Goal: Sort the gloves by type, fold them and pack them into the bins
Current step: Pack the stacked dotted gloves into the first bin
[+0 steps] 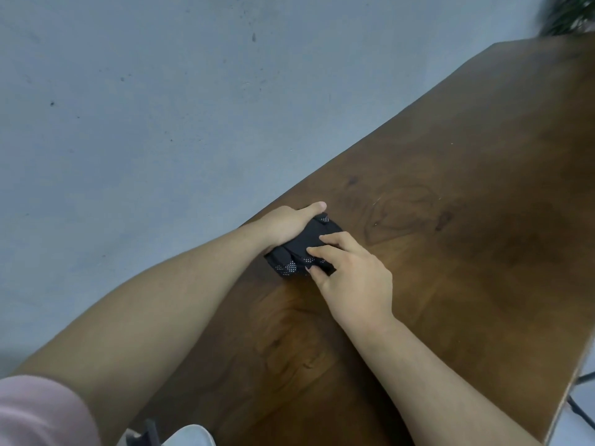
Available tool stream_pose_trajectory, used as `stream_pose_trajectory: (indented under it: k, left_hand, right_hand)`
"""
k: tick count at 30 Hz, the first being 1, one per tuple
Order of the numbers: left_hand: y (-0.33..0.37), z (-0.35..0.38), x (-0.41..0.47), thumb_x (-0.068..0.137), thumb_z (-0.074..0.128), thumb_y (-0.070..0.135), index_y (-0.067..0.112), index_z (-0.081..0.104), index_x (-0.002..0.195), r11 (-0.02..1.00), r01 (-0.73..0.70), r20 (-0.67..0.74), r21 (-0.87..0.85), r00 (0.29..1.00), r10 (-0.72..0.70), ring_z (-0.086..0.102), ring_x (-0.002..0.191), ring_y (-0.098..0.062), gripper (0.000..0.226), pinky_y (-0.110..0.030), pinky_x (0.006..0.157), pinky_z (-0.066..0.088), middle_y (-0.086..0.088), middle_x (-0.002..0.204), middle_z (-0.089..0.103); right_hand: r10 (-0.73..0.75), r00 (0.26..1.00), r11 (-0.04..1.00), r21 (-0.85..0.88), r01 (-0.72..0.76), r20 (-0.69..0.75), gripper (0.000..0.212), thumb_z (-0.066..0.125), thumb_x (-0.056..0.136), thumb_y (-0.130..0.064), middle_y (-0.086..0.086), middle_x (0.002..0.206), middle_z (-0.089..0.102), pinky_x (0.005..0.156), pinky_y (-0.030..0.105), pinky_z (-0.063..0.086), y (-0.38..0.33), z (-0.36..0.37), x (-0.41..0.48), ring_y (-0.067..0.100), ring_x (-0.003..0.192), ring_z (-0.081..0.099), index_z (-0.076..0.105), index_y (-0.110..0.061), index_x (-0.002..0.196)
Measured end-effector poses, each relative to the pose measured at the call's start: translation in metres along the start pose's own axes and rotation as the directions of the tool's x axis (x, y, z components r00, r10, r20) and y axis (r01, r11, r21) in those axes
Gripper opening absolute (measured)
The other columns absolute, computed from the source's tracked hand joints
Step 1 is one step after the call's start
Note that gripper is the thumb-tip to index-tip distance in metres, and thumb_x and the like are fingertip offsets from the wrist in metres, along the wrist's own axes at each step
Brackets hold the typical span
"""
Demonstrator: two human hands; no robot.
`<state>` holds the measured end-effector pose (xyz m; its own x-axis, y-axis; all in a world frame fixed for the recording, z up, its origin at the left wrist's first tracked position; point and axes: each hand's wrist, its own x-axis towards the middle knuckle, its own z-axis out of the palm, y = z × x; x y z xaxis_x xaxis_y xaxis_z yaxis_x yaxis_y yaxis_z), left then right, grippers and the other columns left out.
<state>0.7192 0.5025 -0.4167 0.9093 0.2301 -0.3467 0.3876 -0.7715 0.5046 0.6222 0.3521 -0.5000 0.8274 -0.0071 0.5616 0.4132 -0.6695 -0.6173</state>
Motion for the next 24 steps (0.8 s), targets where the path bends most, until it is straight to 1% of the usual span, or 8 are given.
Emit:
stream_pose_trajectory:
  k: [2,7,11,13,16,18,20,24]
  left_hand:
    - [-0.001,-0.005,-0.004,0.085,0.047,0.089,0.02,0.071,0.101,0.998,-0.045,-0.084,0.042,0.995,0.048,0.073,0.088,-0.024,0.075,-0.038,0.089,0.057,-0.003,0.096,0.077]
    - [-0.005,-0.037,-0.035,0.087,0.048,0.086,0.016,0.069,0.096,0.992,-0.127,-0.304,0.026,0.944,0.129,0.072,0.085,-0.021,0.074,-0.038,0.082,0.056,0.0,0.093,0.075]
    - [-0.013,-0.076,-0.083,0.09,0.047,0.083,0.02,0.063,0.096,0.988,-0.14,-0.476,0.059,0.866,0.151,0.066,0.087,-0.011,0.065,-0.034,0.07,0.045,0.005,0.095,0.07]
    - [-0.018,-0.09,-0.112,0.089,0.047,0.083,0.023,0.06,0.097,0.988,-0.144,-0.549,0.058,0.822,0.152,0.065,0.089,-0.011,0.062,-0.035,0.072,0.045,0.008,0.096,0.069]
    - [-0.023,-0.102,-0.16,0.089,0.047,0.084,0.025,0.056,0.099,0.985,-0.167,-0.643,0.034,0.751,0.15,0.067,0.089,-0.013,0.061,-0.037,0.075,0.049,0.01,0.095,0.069]
    - [-0.024,-0.105,-0.193,0.09,0.048,0.084,0.025,0.055,0.102,0.984,-0.178,-0.705,0.018,0.695,0.139,0.067,0.087,-0.012,0.06,-0.036,0.074,0.052,0.011,0.094,0.068]
    - [-0.023,-0.109,-0.227,0.091,0.048,0.084,0.026,0.054,0.104,0.979,-0.204,-0.754,-0.011,0.644,0.125,0.068,0.083,-0.01,0.06,-0.035,0.071,0.054,0.013,0.092,0.068]
    - [-0.023,-0.117,-0.298,0.094,0.051,0.079,0.026,0.053,0.102,0.945,-0.312,-0.818,-0.096,0.566,0.103,0.067,0.077,-0.005,0.053,-0.032,0.061,0.047,0.012,0.089,0.068]
  right_hand:
    - [-0.023,1.0,0.999,0.035,0.023,0.001,0.031,0.091,0.081,-0.028,-0.017,0.125,0.071,0.073,0.026,0.054,0.0,0.001,0.001,0.011,0.096,0.071,0.083,-0.036,0.11]
    - [-0.132,0.988,0.967,0.23,0.109,0.084,0.041,0.075,0.098,-0.034,-0.012,0.151,0.055,0.11,0.038,0.049,-0.011,-0.003,-0.004,0.011,0.137,0.051,0.069,-0.031,0.139]
    - [-0.035,0.994,0.904,0.427,-0.014,0.108,0.035,0.063,0.106,-0.037,-0.023,0.152,0.046,0.108,0.041,0.052,-0.027,-0.018,-0.016,0.005,0.14,0.045,0.064,-0.036,0.141]
    - [0.029,0.99,0.853,0.513,-0.095,0.135,0.033,0.06,0.107,-0.04,-0.026,0.149,0.046,0.104,0.041,0.055,-0.046,-0.03,-0.018,0.005,0.139,0.048,0.062,-0.038,0.14]
    - [0.065,0.981,0.725,0.667,-0.171,0.182,0.038,0.051,0.109,-0.047,-0.026,0.149,0.048,0.107,0.019,0.045,-0.096,-0.056,-0.019,-0.008,0.137,0.047,0.055,-0.039,0.146]
    - [0.093,0.973,0.621,0.752,-0.222,0.211,0.042,0.04,0.113,-0.049,-0.024,0.151,0.047,0.099,0.002,0.038,-0.136,-0.073,-0.02,-0.021,0.131,0.043,0.047,-0.038,0.152]
    - [0.114,0.971,0.533,0.811,-0.24,0.212,0.045,0.034,0.114,-0.049,-0.022,0.153,0.044,0.093,-0.002,0.037,-0.175,-0.085,-0.022,-0.025,0.128,0.042,0.041,-0.037,0.156]
    - [0.173,0.971,0.422,0.878,-0.226,0.167,0.054,0.035,0.108,-0.062,-0.02,0.158,0.04,0.115,0.032,0.046,-0.246,-0.102,-0.025,-0.003,0.142,0.043,0.034,-0.043,0.158]
